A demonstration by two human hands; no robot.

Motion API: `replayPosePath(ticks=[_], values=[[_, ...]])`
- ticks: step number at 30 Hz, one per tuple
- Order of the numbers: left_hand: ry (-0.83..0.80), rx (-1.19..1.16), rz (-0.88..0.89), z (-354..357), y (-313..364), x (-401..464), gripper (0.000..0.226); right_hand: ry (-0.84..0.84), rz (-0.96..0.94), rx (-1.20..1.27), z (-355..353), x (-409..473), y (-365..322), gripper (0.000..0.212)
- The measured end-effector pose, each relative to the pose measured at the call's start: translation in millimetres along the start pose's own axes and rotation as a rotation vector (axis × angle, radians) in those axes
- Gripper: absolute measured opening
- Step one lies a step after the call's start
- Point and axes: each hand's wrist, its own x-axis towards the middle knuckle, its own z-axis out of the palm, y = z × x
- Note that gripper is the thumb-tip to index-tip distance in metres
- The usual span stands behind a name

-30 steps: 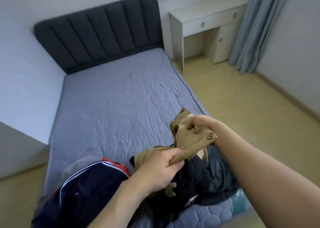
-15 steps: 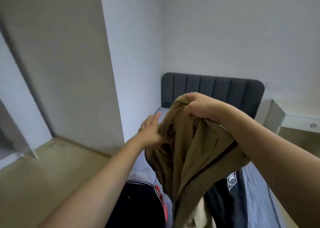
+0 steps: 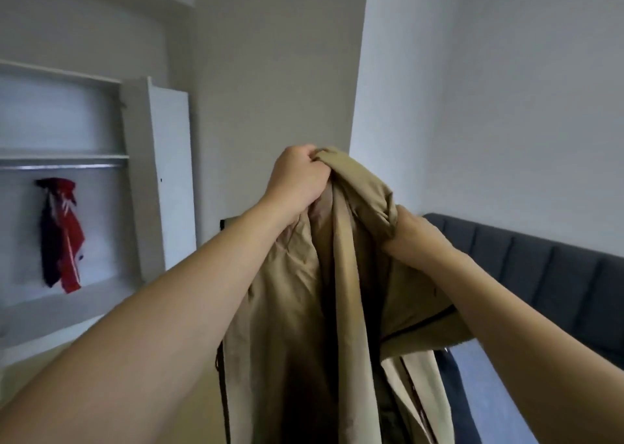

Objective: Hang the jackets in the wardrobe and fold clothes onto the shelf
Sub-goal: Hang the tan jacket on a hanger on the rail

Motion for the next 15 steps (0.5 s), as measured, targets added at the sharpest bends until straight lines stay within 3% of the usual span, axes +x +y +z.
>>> replayPosePath(ticks=[7, 9, 13, 15], values=[[0.139, 0.061, -0.182, -137.2, -120.0, 55.7, 0.033, -0.186, 0.119, 0.063, 111.6, 94.3, -134.0, 0.027], [0.145, 0.201, -0.172, -180.7, -156.5, 77.5, 0.026, -0.216, 0.156, 0.254, 152.0, 122.5, -180.8, 0.023], [0.023, 0.806, -0.044, -263.9, -221.3, 106.8, 0.012, -0.185, 0.34, 0.773, 191.8, 164.8, -251.4, 0.024], [-0.04, 0.881, -0.105, -303.4, -267.8, 121.9, 0.012, -0.244, 0.394, 0.963, 211.6, 198.5, -299.0, 0.026]])
